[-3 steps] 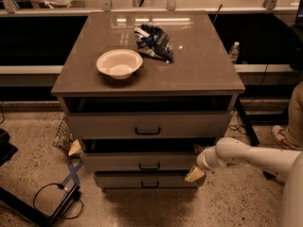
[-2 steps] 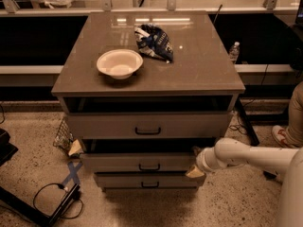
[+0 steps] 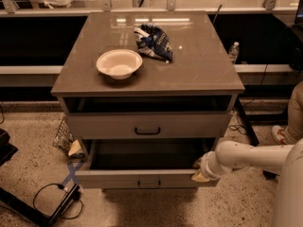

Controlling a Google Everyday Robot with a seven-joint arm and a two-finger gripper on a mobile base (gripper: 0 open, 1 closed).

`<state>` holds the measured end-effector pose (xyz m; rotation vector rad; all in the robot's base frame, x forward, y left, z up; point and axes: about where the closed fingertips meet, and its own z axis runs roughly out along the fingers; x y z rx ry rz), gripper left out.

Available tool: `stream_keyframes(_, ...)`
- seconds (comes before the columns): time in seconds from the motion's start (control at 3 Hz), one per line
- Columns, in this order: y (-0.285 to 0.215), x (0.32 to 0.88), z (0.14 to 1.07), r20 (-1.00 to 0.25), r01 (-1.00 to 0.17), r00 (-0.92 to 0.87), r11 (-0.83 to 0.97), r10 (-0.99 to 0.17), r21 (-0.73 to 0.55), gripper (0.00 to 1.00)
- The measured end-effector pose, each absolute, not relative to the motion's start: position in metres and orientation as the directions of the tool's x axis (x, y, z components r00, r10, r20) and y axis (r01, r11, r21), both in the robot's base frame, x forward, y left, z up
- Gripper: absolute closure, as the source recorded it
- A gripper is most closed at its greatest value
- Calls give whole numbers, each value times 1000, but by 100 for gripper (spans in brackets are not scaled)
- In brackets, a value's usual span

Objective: Open middle drawer

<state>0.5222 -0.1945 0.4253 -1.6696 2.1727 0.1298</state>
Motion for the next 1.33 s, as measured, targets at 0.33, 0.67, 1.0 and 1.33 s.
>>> stream_keyframes(0.33, -194, 522, 433, -363, -945, -210, 284, -908, -164, 100)
stream_keyframes(0.67, -198, 474, 428, -320, -953, -268, 299, -909, -52, 100)
stream_keyframes(1.0, -199, 463, 429, -309, -953, -281, 303, -908, -24, 100)
stream_keyframes(1.33, -199, 463, 434, -309, -953, -281, 303, -908, -24, 100)
